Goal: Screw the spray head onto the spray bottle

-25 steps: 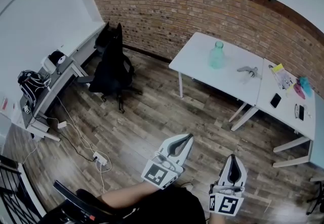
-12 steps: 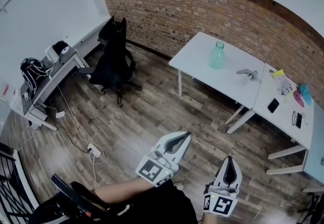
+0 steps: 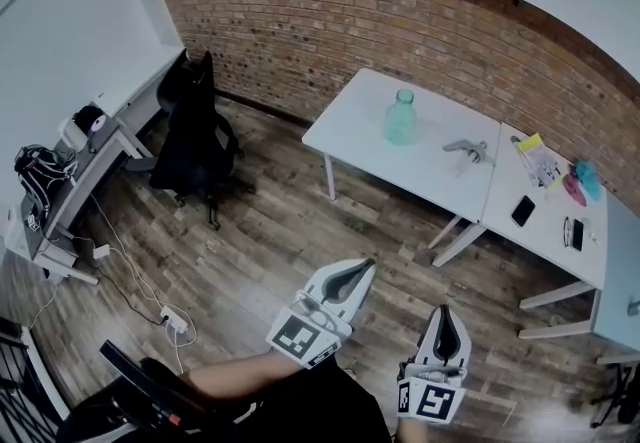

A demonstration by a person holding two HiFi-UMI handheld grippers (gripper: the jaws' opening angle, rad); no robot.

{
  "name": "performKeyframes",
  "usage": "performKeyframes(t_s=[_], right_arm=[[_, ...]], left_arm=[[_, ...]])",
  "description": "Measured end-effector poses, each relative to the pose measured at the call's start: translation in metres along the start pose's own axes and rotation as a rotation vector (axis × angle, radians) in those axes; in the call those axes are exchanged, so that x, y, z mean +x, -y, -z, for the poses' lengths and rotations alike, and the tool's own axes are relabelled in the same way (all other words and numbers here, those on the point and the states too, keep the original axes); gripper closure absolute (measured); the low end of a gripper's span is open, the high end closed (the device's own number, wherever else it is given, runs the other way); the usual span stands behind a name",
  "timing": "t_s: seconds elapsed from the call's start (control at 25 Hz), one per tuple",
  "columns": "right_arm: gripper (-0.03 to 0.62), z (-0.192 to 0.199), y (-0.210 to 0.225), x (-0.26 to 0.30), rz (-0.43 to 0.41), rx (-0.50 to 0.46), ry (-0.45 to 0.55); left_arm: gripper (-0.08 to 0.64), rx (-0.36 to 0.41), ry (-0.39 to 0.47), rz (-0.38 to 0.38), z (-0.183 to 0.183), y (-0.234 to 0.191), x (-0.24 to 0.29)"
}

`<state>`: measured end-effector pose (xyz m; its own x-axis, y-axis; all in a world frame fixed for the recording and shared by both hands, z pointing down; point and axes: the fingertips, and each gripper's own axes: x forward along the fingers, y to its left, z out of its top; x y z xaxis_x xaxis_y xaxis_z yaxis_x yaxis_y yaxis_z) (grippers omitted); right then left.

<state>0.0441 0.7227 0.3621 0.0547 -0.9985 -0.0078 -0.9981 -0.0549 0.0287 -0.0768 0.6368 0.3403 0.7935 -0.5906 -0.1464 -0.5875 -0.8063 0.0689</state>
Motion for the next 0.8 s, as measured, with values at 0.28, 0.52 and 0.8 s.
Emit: performKeyframes(t_s=[0.28, 0.52, 0.8], right_arm=[[0.584, -0.001, 0.008, 0.071, 0.029, 0.006, -0.019], [0.584, 0.000, 0.004, 0.129, 0.050, -0.018, -0.048], [0.584, 0.001, 0.000, 0.183, 0.098, -0.024, -0.070]], left_arm=[[0.568, -0.005, -0.005, 0.003, 0.004, -0.051, 0.046], [0.568, -0.047, -0.029, 0.026, 0.012, -0.092, 0.078], [0.568, -0.096, -0.034, 0.072, 0.011, -0.140, 0.111]])
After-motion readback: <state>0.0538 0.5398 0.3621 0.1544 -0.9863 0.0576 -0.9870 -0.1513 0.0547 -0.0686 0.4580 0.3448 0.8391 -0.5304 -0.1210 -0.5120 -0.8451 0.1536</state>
